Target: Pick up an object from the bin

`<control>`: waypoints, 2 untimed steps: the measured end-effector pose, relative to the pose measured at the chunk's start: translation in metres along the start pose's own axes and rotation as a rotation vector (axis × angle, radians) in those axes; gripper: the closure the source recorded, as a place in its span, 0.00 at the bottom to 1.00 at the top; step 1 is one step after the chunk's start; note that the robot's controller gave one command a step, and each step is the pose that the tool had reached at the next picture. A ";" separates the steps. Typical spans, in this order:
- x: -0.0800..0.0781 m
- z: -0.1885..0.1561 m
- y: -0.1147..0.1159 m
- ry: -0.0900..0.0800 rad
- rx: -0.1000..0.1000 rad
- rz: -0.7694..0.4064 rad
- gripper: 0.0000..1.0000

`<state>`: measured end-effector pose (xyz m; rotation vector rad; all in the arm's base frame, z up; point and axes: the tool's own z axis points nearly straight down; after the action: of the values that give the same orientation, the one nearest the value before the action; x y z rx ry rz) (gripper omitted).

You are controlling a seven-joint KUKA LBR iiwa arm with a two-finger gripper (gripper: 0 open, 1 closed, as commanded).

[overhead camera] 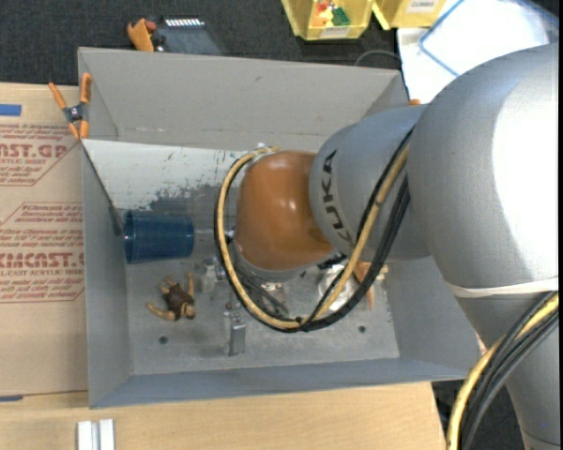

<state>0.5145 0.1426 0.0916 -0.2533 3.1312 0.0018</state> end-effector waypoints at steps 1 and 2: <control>-0.001 -0.030 0.032 -0.007 -0.001 -0.003 0.00; -0.008 -0.009 0.060 0.002 -0.001 -0.106 0.00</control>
Offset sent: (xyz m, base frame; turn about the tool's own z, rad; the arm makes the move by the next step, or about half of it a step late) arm -0.0015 0.0601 0.0084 -0.1054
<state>0.5133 0.2027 0.1004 -0.4192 3.1151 0.0028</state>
